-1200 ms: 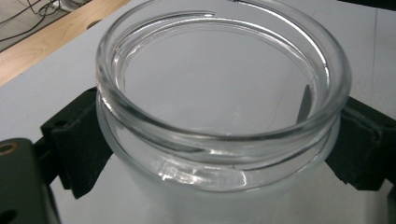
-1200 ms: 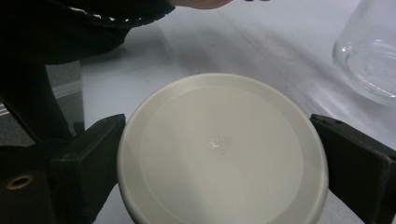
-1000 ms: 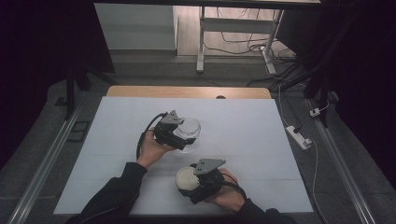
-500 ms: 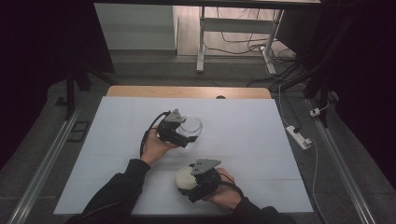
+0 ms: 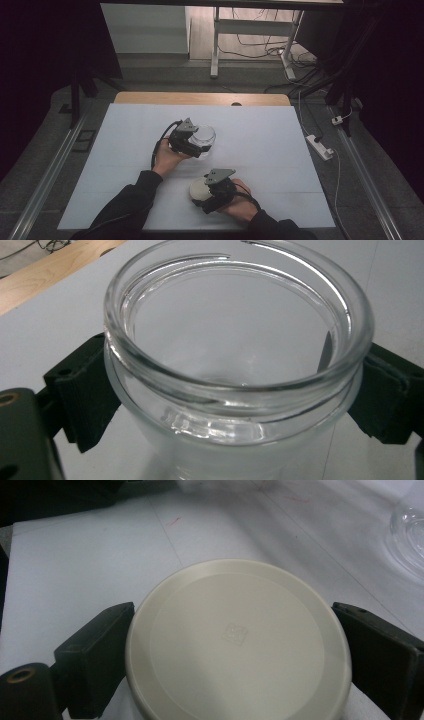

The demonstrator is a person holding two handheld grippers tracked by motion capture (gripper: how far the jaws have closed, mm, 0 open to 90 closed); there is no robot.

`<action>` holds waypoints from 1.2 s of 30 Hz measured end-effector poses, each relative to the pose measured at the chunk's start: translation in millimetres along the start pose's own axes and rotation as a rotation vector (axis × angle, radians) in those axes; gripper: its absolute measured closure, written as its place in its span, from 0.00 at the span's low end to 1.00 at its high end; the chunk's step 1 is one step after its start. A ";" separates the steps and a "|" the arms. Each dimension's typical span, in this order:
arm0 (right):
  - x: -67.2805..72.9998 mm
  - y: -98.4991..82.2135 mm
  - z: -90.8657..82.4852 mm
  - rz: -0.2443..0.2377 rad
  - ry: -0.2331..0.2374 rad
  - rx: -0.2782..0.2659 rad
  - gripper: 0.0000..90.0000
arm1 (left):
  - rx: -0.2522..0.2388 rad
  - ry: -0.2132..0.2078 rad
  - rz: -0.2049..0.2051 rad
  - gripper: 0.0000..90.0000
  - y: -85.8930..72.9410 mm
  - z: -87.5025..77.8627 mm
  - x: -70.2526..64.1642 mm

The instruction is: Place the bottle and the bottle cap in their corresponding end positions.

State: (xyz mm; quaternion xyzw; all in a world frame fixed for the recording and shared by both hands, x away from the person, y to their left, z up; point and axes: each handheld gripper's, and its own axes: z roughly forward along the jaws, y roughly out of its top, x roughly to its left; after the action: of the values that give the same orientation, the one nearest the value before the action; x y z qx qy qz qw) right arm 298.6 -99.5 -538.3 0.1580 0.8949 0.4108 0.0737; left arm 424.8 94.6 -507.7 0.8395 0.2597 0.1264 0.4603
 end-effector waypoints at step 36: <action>-0.3 3.4 -6.9 0.024 0.002 0.023 0.03 | 0.087 -0.004 -0.092 0.00 -11.3 -5.0 0.1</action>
State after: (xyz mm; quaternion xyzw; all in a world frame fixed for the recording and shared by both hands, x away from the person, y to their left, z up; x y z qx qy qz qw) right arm 297.8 -102.5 -531.3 0.1692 0.8978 0.4013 0.0658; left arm 419.1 103.2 -514.4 0.8461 0.3025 0.0917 0.4291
